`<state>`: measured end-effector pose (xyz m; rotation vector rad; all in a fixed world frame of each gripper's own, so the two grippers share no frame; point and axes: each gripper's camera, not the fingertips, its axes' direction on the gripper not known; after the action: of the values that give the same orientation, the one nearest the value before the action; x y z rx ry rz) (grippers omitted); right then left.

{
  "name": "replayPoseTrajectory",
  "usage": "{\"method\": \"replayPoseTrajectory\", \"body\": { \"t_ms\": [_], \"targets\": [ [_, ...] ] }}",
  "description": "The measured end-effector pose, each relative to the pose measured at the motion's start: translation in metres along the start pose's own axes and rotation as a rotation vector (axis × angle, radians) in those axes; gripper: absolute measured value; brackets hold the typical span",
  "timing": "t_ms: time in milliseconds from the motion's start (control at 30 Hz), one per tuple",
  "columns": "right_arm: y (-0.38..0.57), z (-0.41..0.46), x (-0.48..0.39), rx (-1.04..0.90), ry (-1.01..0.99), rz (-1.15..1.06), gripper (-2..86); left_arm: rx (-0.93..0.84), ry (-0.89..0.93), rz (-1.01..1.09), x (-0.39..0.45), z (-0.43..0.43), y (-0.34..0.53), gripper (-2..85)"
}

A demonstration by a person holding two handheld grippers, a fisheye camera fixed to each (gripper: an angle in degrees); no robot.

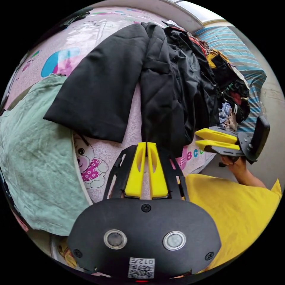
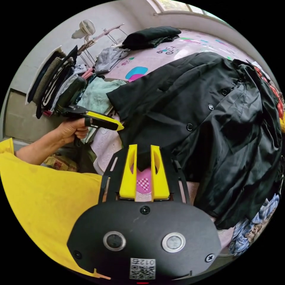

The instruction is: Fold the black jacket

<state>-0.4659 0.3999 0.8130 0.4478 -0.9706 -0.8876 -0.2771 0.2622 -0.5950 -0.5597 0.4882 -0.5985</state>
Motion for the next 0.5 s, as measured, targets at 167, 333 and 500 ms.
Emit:
{"method": "replayPoseTrajectory", "body": {
  "t_ms": [167, 333, 500],
  "targets": [
    [0.001, 0.002, -0.005, -0.035, 0.079, -0.076, 14.9, 0.05, 0.391, 0.091, 0.002, -0.001, 0.006, 0.9],
    [-0.012, 0.013, -0.004, -0.042, 0.25, -0.073, 10.3, 0.038, 0.579, 0.244, 0.02, 0.002, 0.002, 1.1],
    [-0.028, -0.033, 0.055, 0.059, 0.276, 0.166, 2.6, 0.152, 0.531, 0.311, 0.005, -0.011, 0.02, 3.2]
  ]
}}
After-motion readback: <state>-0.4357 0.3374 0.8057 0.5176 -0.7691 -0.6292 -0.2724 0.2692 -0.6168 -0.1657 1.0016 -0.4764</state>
